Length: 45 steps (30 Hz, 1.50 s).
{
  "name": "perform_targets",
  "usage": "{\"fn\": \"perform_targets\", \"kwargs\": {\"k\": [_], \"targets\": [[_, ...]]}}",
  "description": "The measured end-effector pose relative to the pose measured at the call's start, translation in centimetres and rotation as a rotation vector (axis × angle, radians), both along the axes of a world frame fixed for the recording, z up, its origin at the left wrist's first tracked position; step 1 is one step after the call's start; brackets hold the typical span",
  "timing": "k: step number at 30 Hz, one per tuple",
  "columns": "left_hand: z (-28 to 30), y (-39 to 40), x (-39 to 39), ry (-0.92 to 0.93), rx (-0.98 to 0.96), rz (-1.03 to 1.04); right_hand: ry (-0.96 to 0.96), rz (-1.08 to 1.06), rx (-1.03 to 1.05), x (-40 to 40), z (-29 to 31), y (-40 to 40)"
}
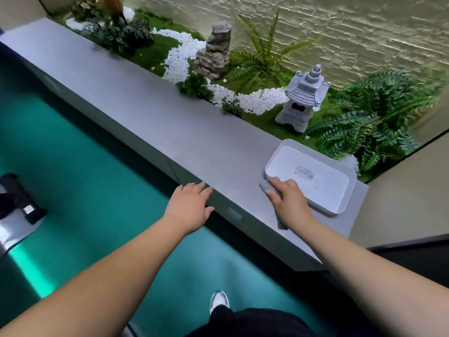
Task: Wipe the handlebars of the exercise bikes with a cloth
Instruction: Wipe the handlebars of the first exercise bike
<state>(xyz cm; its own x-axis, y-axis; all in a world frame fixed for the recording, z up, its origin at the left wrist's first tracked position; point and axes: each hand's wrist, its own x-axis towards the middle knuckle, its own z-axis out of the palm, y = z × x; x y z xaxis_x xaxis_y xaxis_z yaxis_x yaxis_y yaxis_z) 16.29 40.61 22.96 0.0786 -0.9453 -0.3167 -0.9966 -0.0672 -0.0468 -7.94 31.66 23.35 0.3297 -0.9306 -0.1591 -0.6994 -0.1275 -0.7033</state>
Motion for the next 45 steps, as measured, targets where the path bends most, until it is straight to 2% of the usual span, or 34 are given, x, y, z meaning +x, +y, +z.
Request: {"fn": "perform_targets", "kwargs": {"k": [10, 16, 23, 28, 35, 45], "targets": [[0.9, 13.5, -4.3, 0.003, -0.012, 0.254, 0.002, 0.224, -0.052, 0.0, -0.2, 6.9], [1.5, 21.0, -6.1, -0.041, -0.001, 0.315, -0.043, 0.256, -0.048, -0.9, 0.7, 12.8], [2.9, 27.6, -5.9, -0.022, -0.061, 0.282, -0.025, 0.194, -0.074, -1.8, 2.7, 19.8], [2.9, 33.0, -5.0, -0.013, -0.113, 0.188, -0.007, 0.106, -0.113, -2.1, 3.1, 26.7], [2.9, 39.3, -4.2, -0.07, -0.068, 0.014, -0.036, -0.027, -0.105, -3.9, 3.1, 37.3], [3.1, 46.2, -6.4, -0.043, -0.202, 0.024, -0.076, -0.074, -0.123, -6.6, 4.5, 45.2]]}}
